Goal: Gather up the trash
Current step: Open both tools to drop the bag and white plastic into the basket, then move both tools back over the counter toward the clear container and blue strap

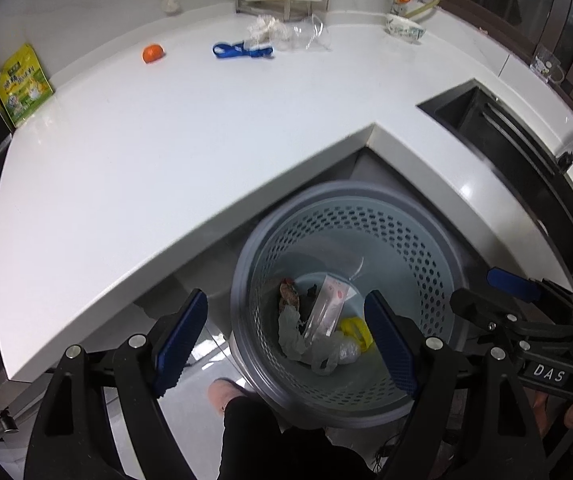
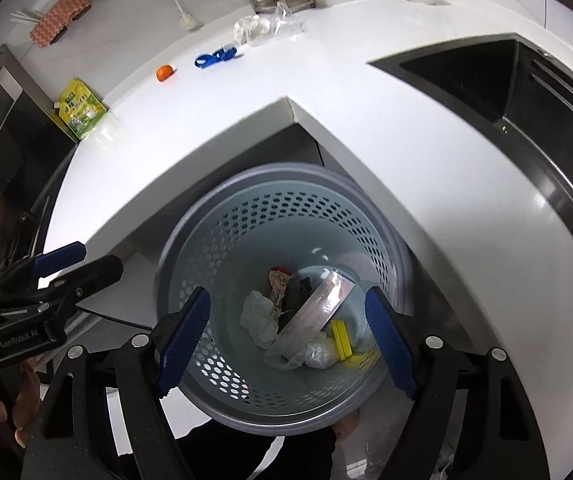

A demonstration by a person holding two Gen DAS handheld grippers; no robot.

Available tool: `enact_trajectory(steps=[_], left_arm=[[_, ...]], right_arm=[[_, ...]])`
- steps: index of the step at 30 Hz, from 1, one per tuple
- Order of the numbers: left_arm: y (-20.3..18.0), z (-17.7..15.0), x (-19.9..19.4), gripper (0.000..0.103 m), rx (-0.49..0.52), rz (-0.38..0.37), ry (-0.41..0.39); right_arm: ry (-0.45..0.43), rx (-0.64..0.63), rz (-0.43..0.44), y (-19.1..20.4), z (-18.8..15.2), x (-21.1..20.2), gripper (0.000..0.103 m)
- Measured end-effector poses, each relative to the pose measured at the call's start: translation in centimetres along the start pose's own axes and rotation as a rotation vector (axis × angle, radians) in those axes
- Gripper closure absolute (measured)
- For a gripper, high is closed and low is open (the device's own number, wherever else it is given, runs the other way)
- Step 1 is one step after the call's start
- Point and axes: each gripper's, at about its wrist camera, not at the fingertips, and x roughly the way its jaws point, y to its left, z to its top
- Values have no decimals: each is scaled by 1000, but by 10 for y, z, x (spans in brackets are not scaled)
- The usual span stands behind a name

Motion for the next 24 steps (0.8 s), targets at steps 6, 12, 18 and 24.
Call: enact_trajectory(steps=[6, 12, 18, 24], left_arm=[[-3, 14, -22, 22, -7, 13, -65], [-3, 28, -44, 19, -23, 29, -129], [0, 41, -63, 12, -49, 54, -193], [9, 53, -74, 11, -69, 78, -228]], right_arm=[[-42, -18, 15, 3, 10, -20, 27], [-77, -30, 30, 2, 20, -36, 27], [-124, -54, 36, 2, 36, -52, 27], [-159, -57, 55, 5, 53, -59, 26]])
